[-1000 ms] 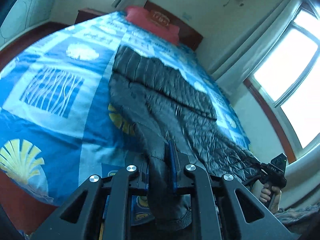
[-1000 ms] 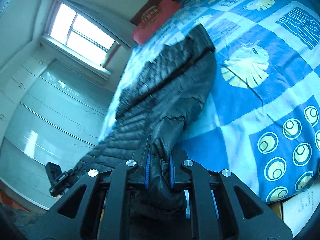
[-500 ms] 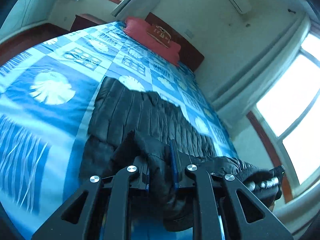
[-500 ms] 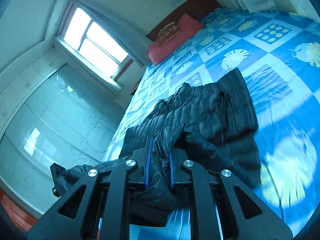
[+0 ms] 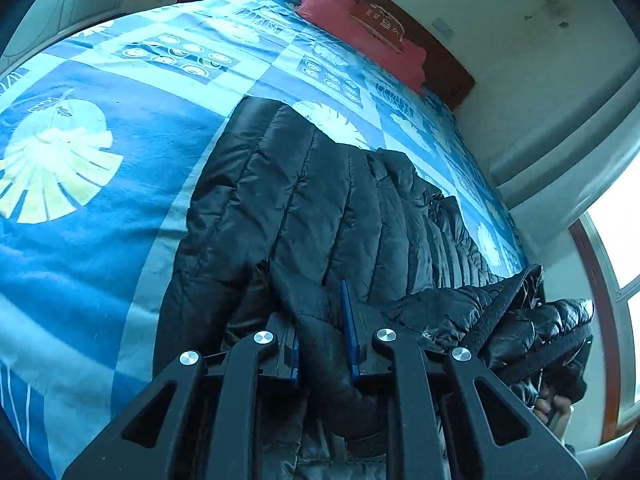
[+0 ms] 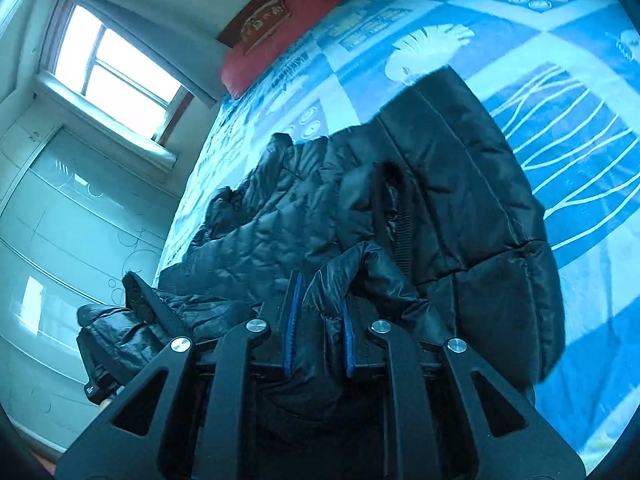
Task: Fold large clothes
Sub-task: 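Lift the hem with both tools and fold it toward the collar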
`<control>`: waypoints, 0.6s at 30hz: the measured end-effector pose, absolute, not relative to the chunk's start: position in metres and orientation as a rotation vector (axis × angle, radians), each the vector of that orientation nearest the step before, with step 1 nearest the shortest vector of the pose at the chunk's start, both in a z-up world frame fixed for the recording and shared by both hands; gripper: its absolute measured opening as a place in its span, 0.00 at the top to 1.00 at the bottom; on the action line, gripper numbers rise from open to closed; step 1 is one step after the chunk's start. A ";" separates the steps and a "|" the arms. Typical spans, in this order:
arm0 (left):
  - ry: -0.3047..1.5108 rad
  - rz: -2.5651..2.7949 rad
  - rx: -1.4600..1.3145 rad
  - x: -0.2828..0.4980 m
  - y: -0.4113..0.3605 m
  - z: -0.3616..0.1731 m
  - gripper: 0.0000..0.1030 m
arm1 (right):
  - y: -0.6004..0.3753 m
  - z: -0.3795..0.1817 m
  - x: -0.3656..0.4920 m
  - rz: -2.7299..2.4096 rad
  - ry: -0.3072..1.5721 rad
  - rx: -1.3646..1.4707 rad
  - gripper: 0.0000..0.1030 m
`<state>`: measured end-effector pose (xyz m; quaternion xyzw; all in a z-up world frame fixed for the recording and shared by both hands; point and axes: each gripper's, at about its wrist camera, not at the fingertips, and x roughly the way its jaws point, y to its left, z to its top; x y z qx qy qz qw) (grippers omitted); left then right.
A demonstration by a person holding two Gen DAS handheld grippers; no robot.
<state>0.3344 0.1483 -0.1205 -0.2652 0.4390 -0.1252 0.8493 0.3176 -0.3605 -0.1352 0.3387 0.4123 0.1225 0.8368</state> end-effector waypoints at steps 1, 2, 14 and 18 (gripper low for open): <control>0.923 -0.270 -0.561 0.335 0.149 -0.119 0.82 | -0.362 -0.135 0.317 0.269 0.864 0.724 0.79; 0.918 -0.282 -0.562 0.335 0.150 -0.116 0.82 | -0.363 -0.133 0.316 0.274 0.858 0.725 0.78; 0.814 -0.329 -0.609 0.314 0.172 -0.070 0.66 | -0.385 -0.091 0.285 0.298 0.741 0.743 0.53; 0.805 -0.342 -0.651 0.310 0.180 -0.067 0.66 | -0.391 -0.082 0.279 0.283 0.721 0.737 0.47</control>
